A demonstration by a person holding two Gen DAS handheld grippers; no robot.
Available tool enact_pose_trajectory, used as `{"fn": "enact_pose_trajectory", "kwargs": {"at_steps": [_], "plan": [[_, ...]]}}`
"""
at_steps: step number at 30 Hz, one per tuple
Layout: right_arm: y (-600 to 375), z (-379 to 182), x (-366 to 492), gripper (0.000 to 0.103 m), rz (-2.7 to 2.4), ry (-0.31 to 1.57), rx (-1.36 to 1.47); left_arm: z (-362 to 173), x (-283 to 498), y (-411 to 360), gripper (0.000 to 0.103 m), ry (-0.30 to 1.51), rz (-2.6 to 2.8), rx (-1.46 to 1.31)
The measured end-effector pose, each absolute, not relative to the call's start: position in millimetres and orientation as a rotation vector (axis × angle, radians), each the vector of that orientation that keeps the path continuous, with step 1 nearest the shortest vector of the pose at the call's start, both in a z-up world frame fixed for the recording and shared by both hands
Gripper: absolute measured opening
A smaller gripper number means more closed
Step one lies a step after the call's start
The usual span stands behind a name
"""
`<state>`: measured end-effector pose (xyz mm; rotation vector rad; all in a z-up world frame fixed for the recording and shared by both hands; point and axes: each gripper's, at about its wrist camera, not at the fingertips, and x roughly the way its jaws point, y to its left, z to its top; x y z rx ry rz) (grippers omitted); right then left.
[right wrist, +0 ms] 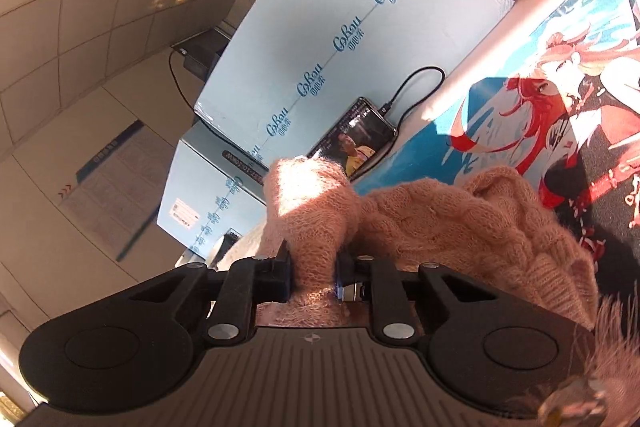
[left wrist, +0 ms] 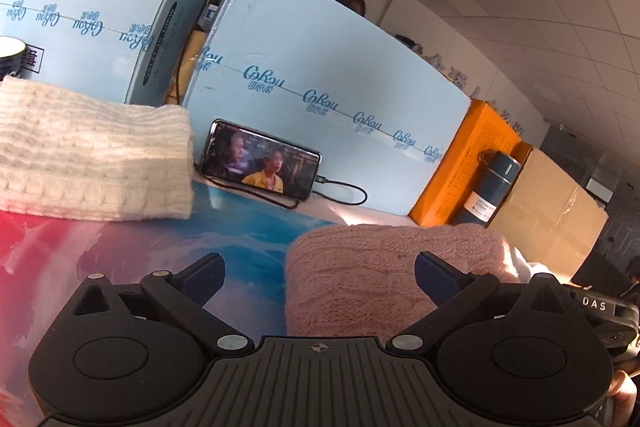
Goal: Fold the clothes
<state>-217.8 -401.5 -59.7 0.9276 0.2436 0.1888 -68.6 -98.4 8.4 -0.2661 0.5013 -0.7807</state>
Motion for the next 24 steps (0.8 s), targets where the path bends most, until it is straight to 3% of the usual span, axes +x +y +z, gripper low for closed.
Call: {"fn": "enact_pose_trajectory", "kwargs": {"at_steps": [11,16,19,21,24], "plan": [[-436.2,-61.9,-258.0,0.016,-0.05,0.215,0.933,7.6,-69.9,-177.1,0.102,0.446,-0.852,0.041],[-440.6,-79.6,-257.2,0.017,-0.116,0.276,0.903,-7.5,-57.3,-195.9,0.103,0.521,-0.814,0.084],[-438.0,-84.0,-251.2,0.022,-0.132,0.3,0.87,-18.1,-50.1,-196.2,0.103,0.561,-0.796,0.098],[-433.6,-84.4,-249.5,0.032,-0.15,0.308,0.837,-21.2,-45.2,-194.8,0.103,0.59,-0.798,0.083],[-427.0,-84.0,-247.9,0.036,-0.179,0.319,0.785,-23.1,-40.1,-191.8,0.103,0.618,-0.808,0.05]]}}
